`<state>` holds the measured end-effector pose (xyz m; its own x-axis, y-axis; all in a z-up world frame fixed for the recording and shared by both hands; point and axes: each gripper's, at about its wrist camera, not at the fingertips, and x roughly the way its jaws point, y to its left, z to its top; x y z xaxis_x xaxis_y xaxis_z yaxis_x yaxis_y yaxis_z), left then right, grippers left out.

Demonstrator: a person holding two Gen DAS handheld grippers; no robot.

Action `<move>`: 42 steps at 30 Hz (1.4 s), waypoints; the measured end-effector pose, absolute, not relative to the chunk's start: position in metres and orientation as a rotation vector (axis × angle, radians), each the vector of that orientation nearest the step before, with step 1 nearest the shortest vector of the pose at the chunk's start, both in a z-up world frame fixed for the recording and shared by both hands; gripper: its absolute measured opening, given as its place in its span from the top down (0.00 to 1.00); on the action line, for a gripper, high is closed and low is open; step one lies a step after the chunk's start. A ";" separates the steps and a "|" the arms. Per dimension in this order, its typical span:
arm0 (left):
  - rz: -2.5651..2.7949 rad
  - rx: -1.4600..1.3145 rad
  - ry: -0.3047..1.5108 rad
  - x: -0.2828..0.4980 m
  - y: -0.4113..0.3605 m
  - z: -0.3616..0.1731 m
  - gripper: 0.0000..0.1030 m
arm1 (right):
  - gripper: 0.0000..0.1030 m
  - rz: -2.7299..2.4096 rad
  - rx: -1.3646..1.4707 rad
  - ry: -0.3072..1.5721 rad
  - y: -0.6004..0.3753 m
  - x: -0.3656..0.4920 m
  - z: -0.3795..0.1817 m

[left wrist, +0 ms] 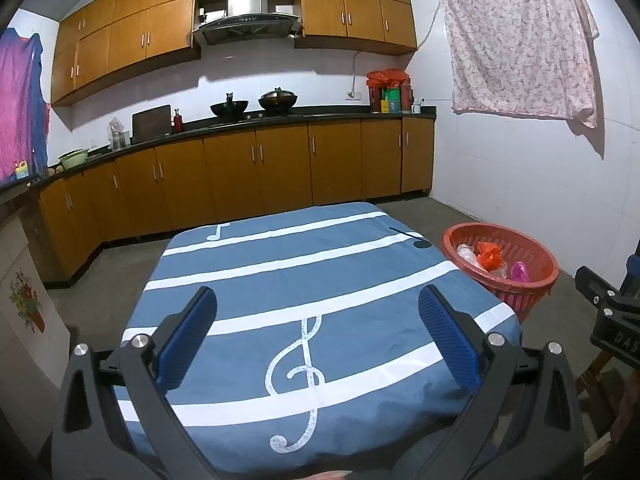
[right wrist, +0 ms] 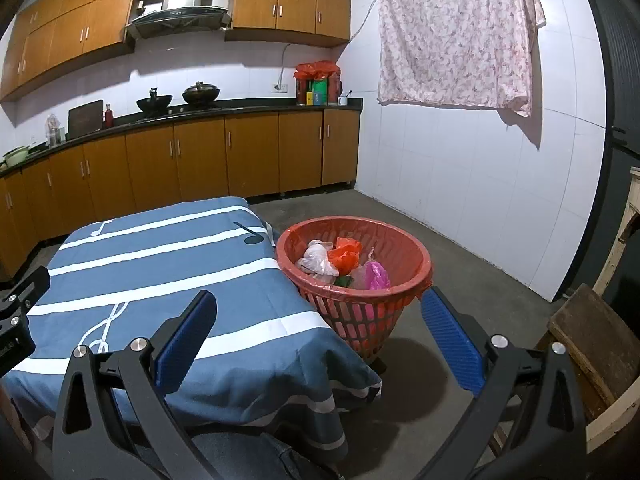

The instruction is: Collect trash

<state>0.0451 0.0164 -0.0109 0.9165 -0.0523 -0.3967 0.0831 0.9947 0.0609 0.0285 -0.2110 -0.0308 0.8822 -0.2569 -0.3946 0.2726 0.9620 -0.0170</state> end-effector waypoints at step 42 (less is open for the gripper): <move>-0.071 0.065 0.408 0.043 0.017 -0.008 0.04 | 0.02 -0.269 0.039 0.415 -0.210 0.027 -0.033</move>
<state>0.0425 0.0165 -0.0082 0.9157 -0.0556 -0.3980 0.0818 0.9954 0.0492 0.0266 -0.2101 -0.0326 0.8803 -0.2503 -0.4030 0.2662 0.9638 -0.0171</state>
